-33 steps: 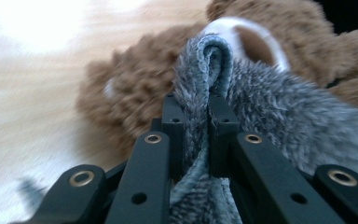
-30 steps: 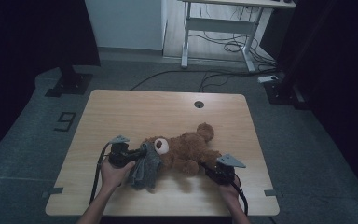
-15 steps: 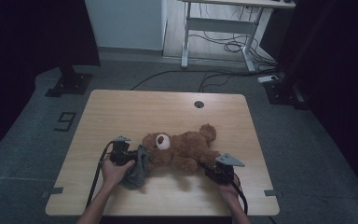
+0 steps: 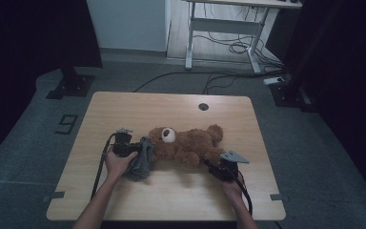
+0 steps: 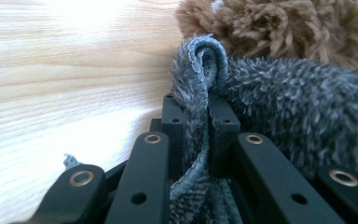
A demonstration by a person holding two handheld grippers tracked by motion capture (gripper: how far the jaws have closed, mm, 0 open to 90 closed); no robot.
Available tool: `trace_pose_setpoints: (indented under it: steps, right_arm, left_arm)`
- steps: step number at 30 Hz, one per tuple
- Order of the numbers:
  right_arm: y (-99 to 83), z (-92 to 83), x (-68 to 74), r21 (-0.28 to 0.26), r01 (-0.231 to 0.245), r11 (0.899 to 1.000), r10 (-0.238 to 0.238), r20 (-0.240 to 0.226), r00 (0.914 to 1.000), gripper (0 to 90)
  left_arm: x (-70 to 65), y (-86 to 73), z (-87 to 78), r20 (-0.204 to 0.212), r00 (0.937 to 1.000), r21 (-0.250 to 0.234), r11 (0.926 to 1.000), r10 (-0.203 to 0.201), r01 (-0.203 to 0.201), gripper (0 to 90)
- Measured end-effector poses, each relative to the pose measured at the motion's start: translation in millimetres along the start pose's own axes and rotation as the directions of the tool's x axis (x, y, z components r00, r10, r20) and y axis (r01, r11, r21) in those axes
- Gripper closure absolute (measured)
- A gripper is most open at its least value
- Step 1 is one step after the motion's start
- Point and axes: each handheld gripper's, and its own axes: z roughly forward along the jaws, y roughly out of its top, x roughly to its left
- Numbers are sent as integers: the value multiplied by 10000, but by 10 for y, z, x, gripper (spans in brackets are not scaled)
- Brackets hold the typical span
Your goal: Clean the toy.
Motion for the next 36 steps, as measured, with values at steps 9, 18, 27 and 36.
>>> trace_pose_setpoints:
  steps: [9,18,27,36]
  right_arm:
    - [-62,-138,-63,-25,-257,9997,257,-131,9996,389]
    - [-135,-298,-143,-133,-101,9999,96,-400,9992,347]
    - [-166,-324,-195,-71,-238,9997,235,-316,9992,340]
    - [-188,-367,-213,-36,-211,9998,209,-439,9988,334]
  left_arm:
    - [-14,-250,-345,-676,9961,-725,9954,571,-620,782]
    - [223,-464,-665,-2003,9780,-561,9959,590,-716,736]
    - [382,-579,-733,-3121,9484,-65,9981,563,-614,407]
    - [243,-490,-1080,-2254,9716,-1716,9788,717,-1121,264]
